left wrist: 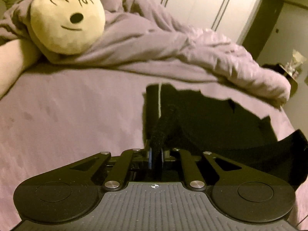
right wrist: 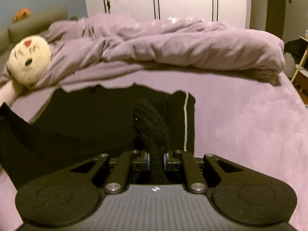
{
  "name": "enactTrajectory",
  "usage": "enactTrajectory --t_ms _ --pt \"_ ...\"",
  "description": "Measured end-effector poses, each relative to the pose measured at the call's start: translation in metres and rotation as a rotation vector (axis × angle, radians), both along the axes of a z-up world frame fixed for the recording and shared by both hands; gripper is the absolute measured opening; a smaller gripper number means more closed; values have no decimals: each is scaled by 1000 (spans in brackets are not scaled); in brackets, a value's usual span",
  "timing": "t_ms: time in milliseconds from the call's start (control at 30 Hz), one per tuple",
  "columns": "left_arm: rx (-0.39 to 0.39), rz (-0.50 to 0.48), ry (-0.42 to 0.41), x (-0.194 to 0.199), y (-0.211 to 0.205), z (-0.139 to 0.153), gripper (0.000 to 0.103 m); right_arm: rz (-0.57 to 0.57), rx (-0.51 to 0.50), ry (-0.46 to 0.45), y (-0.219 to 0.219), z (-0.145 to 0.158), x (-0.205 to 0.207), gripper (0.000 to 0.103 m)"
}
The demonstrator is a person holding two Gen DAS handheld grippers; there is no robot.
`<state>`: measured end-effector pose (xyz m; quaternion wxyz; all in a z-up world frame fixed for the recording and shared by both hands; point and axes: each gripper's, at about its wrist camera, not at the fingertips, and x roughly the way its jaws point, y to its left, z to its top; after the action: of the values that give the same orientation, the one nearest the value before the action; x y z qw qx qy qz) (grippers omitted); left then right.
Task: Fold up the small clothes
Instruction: 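Lift the held hem with both grippers and fold it over toward the collar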
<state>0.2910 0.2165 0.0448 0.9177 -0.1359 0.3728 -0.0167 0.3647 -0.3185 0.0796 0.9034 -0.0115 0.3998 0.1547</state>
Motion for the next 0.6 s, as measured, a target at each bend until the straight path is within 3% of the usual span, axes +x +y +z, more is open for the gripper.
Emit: enactTrajectory --t_ms 167,400,533,600 --pt "-15 20 -44 24 1 12 10 -46 23 -32 4 1 29 11" --pt "7 74 -108 95 -3 8 11 -108 -59 -94 16 -5 82 11" --pt "1 66 -7 134 -11 -29 14 -140 -72 -1 12 -41 114 13" --pt "7 23 78 148 -19 -53 28 -132 -92 64 13 -62 125 17"
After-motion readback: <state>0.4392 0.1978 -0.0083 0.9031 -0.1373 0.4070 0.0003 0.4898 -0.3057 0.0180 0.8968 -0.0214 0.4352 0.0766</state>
